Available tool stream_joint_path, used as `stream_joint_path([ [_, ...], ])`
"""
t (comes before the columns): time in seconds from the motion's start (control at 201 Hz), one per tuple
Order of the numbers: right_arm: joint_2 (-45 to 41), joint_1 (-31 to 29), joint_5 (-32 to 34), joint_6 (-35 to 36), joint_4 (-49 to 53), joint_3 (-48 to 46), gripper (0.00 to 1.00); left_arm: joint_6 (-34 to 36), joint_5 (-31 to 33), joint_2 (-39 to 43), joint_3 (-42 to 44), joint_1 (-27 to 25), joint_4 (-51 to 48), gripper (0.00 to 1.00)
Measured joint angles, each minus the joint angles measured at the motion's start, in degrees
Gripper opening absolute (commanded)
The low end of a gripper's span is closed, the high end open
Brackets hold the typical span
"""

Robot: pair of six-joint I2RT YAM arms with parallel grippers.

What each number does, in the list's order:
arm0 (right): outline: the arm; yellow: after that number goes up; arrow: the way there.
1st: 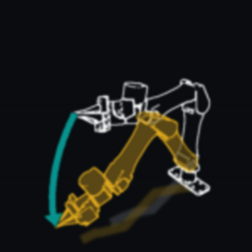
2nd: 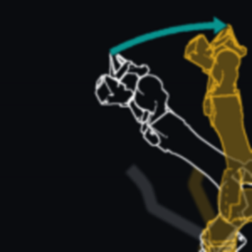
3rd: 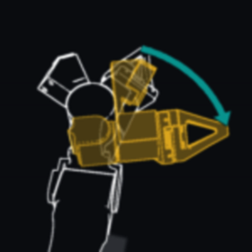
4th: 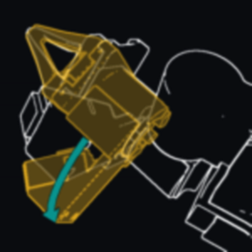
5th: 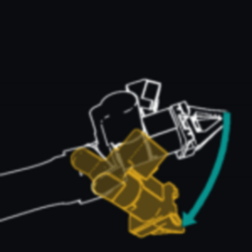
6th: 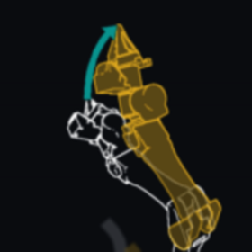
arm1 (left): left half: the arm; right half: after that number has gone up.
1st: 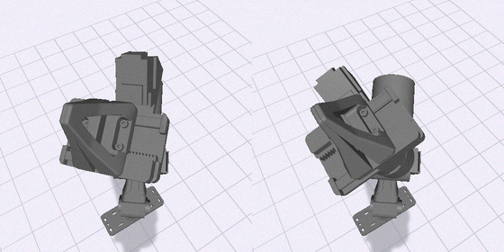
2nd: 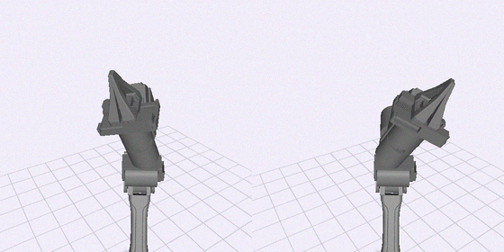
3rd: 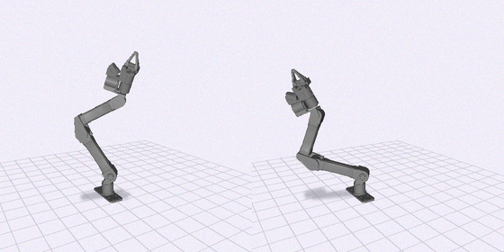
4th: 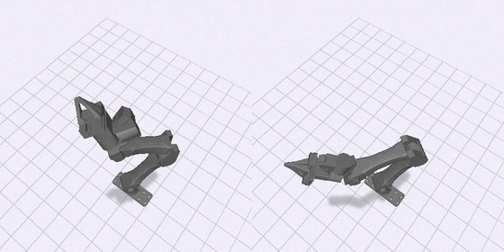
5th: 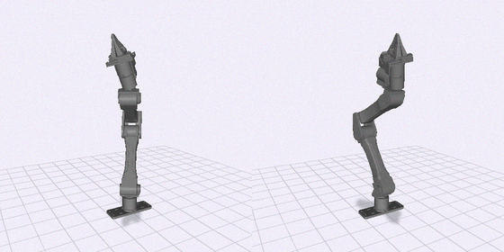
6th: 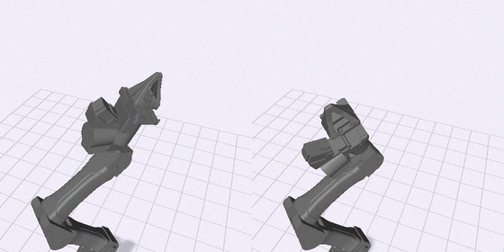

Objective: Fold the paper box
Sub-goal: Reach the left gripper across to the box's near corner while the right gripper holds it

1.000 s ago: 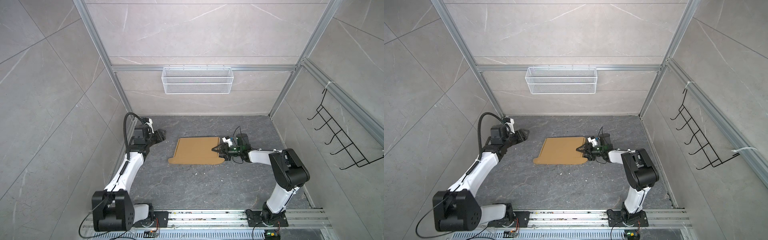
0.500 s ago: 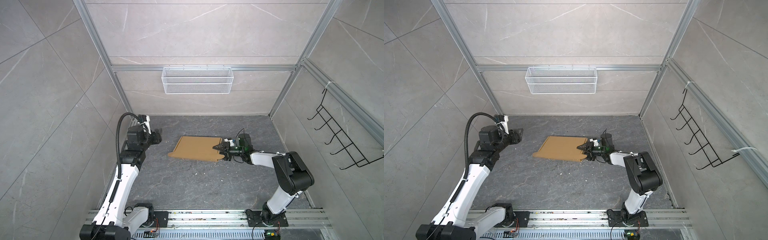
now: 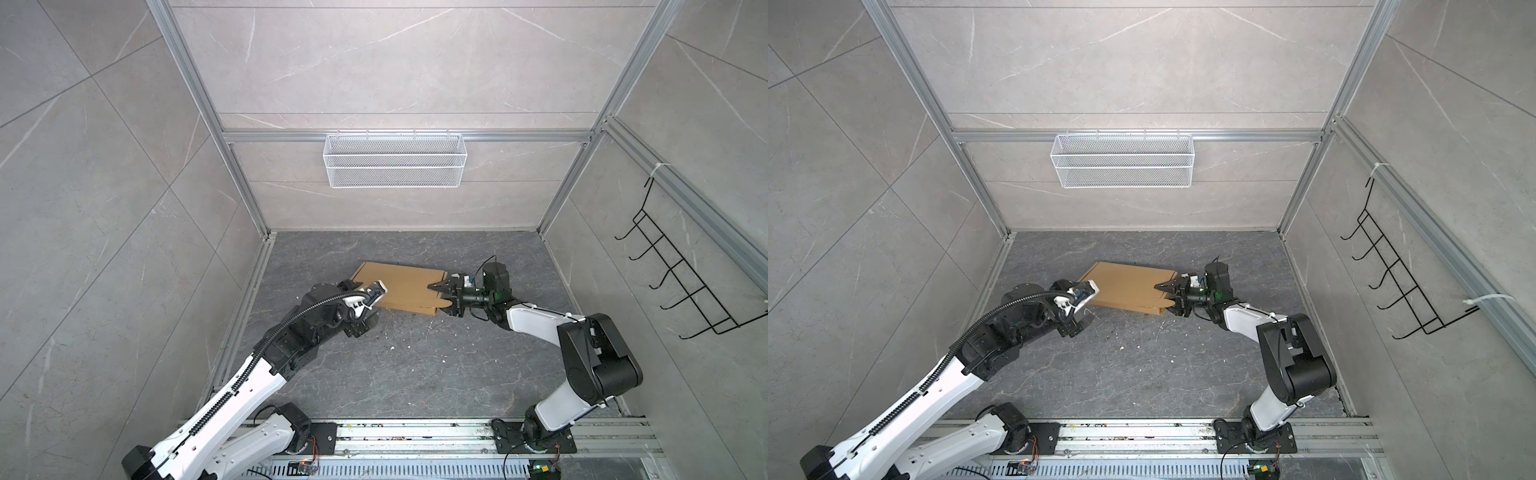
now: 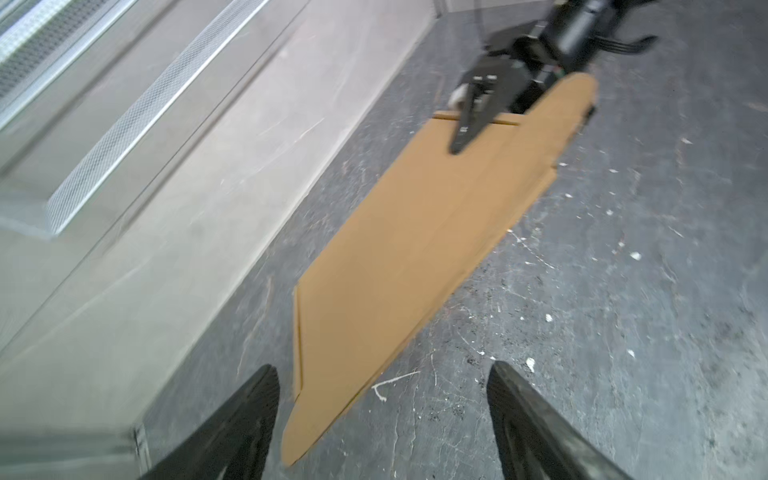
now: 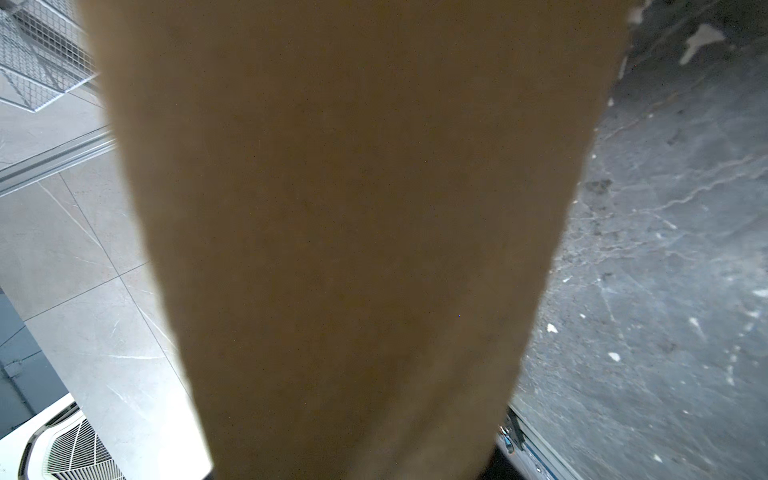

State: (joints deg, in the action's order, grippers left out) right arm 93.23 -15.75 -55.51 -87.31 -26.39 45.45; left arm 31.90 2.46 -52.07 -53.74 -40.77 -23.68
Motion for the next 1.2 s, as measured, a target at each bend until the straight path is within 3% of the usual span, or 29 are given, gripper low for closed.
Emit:
stream_joint_path([
  [0.124,-1.5,0.0,0.0,-2.1,0.0,0.2,0.37,6.6,0.0,-2.6,0.0,-3.4,-1.6,0.87],
  [0.542,-7.2,0.0,-0.6,-3.4,5.9,1.1,0.37,20.5,3.5,-12.0,0.0,-3.4,2.9,0.89],
  [1.199,-9.2,-0.1,-3.0,-4.6,8.7,1.4,0.37,30.6,6.9,-17.3,1.7,-3.4,12.9,0.79],
])
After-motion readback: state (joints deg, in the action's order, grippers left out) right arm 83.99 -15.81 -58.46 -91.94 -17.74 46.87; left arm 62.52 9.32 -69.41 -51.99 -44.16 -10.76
